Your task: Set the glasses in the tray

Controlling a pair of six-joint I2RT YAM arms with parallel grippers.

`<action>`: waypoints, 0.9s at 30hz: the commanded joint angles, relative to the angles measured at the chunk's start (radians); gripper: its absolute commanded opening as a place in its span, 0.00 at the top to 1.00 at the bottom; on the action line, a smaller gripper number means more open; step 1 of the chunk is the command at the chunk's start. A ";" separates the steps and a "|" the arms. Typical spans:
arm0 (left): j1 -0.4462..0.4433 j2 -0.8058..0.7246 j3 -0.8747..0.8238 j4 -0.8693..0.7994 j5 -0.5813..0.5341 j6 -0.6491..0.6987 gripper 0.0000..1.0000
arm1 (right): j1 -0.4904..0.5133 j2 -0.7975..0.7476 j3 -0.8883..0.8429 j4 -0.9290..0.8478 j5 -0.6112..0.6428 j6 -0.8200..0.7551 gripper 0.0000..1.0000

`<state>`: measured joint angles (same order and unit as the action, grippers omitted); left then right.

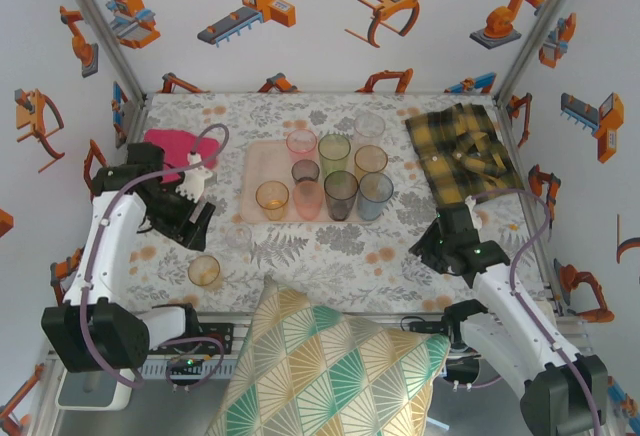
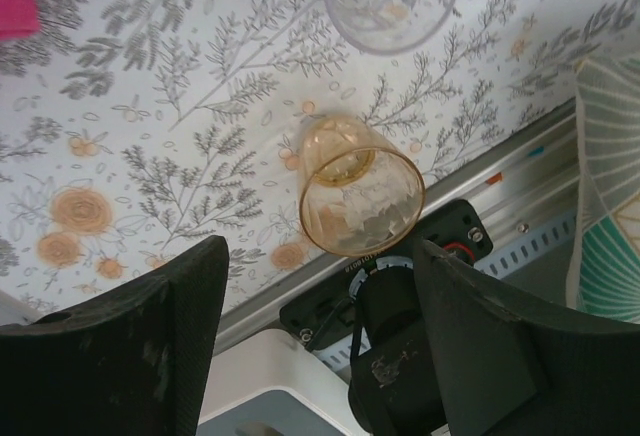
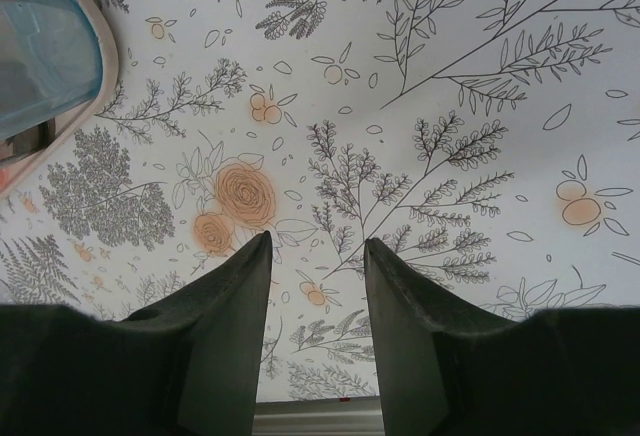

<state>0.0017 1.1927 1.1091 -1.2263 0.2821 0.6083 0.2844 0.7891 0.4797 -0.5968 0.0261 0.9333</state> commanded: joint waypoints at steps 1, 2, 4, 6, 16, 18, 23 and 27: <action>0.006 -0.024 -0.054 0.003 0.008 0.068 0.32 | -0.007 -0.011 -0.009 0.011 0.009 -0.013 0.58; 0.006 -0.028 -0.064 0.004 0.012 0.073 0.32 | -0.007 -0.015 -0.013 0.010 0.009 -0.012 0.58; 0.006 -0.034 -0.082 0.005 0.016 0.084 0.33 | -0.008 -0.028 -0.019 0.005 0.011 -0.010 0.58; 0.006 -0.050 -0.108 0.022 0.007 0.088 0.33 | -0.007 -0.038 -0.027 0.003 0.012 -0.010 0.58; 0.007 -0.101 -0.169 0.055 -0.018 0.107 0.35 | -0.009 -0.034 -0.029 0.004 0.014 -0.009 0.58; 0.007 -0.104 -0.177 0.059 -0.023 0.113 0.35 | -0.009 -0.034 -0.030 0.008 0.012 -0.008 0.58; 0.007 -0.110 -0.200 0.085 -0.019 0.109 0.37 | -0.008 -0.039 -0.041 0.012 0.009 -0.007 0.58; 0.003 -0.103 -0.198 0.131 -0.001 0.080 0.38 | -0.008 -0.037 -0.047 0.018 0.005 -0.006 0.58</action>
<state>0.0017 1.0943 0.9192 -1.1301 0.2523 0.6937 0.2829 0.7559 0.4473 -0.5930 0.0257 0.9314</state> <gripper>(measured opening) 0.624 0.419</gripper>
